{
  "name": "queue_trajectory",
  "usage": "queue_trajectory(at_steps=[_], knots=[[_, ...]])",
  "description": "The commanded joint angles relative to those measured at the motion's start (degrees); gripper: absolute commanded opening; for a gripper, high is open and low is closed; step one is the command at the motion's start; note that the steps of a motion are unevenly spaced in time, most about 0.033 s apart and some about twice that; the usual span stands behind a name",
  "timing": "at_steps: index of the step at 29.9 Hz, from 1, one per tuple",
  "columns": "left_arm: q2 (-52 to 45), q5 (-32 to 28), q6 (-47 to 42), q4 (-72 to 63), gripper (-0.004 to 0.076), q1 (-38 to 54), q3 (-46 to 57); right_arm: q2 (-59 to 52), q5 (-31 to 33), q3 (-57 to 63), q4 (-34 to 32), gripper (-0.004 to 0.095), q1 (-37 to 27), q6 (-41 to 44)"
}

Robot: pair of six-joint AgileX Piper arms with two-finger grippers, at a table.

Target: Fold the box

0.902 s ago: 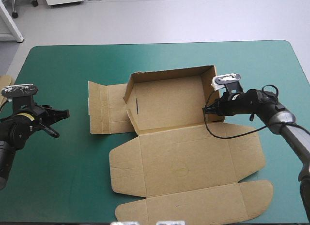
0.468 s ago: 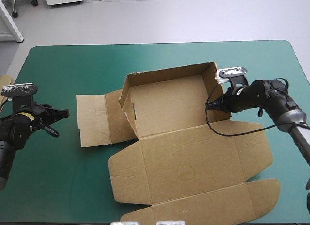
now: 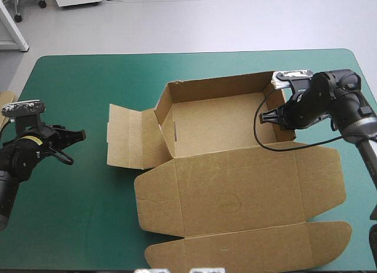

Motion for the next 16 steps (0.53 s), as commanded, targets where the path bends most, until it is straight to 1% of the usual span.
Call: queue_trajectory(at_steps=[1,3,5,8,12,14,16], knots=[[-1.0,-3.6,-0.2,-0.5,0.0167,0.0,-1.5,0.6,0.6,-2.2,-0.4,-0.0016,0.0,3.1],[-1.0,-3.3,-0.2,-0.5,0.0167,0.0,-1.5,2.5,2.4,-2.9,-0.1,-0.0016,0.0,4.2],[-1.0,-3.2,-0.2,-0.5,0.0167,0.0,-1.5,4.1,2.3,-3.1,1.8,-0.0016,0.0,5.0],[-1.0,-3.2,-0.2,-0.5,0.0167,0.0,-1.5,6.1,0.7,-3.1,4.4,-0.0016,0.0,5.6],[-1.0,-3.0,-0.2,-0.5,0.0167,0.0,-1.5,8.4,-2.1,-3.1,4.6,-0.0016,0.0,7.3],[-1.0,-2.7,-0.2,-0.5,0.0167,0.0,-1.5,9.1,-4.1,-3.1,4.7,-0.0016,0.0,6.2],[-1.0,-2.2,-0.2,-0.5,0.0167,0.0,-1.5,9.2,-5.6,-3.1,6.3,0.0017,0.0,2.0]])
